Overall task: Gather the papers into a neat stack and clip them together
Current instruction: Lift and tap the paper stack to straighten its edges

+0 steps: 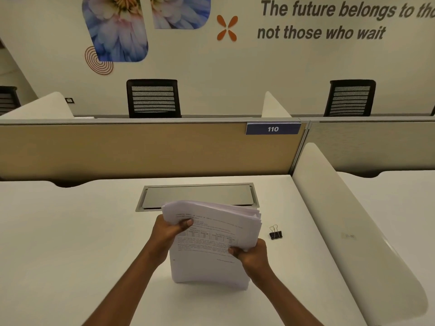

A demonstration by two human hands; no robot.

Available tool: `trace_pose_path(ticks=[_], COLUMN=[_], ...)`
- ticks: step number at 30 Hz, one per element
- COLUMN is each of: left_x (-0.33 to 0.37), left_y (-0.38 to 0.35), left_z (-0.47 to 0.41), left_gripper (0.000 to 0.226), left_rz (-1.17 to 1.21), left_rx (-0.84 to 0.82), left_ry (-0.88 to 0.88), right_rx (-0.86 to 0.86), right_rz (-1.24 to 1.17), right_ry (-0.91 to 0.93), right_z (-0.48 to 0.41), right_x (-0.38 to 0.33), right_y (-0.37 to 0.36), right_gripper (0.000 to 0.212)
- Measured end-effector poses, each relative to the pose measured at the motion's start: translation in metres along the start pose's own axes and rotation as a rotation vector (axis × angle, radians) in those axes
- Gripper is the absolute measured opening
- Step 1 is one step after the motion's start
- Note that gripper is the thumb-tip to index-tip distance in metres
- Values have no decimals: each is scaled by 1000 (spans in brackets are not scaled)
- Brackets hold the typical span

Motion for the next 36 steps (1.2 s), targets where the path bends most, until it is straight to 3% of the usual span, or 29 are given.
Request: trace_pose_path(ticks=[18,27,29,32,36], left_x=[-5,-5,-7,-9,-9], left_y=[-2,-4,-5,-6,-5], left_z=[2,0,-1,-3,-8], left_gripper=[61,22,22,21,19], left_rz=[18,-8,-6,-7,-6], left_rx=[-8,51,78,105,114], left_ry=[6,33,33,38,38], right_rx=[15,-2,-30,-60,130], right_rz=[10,17,16,-81,-31], right_ry=[11,8,16,73,91], right_z=[-6,-16,-19,-24,-59], right_x=[1,8,9,5,16], right_y=[2,6,11,23,60], right_gripper=[39,38,34,12,25])
Point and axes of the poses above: each hand's wrist, its own z-axis away from the middle knuckle, its own y-axis out of the back of the hand, x = y × z, the point moved 3 cm from there along -z, towards the middle knuckle, and after that the axes turned 1 degree about y, right-handed, at the moved point
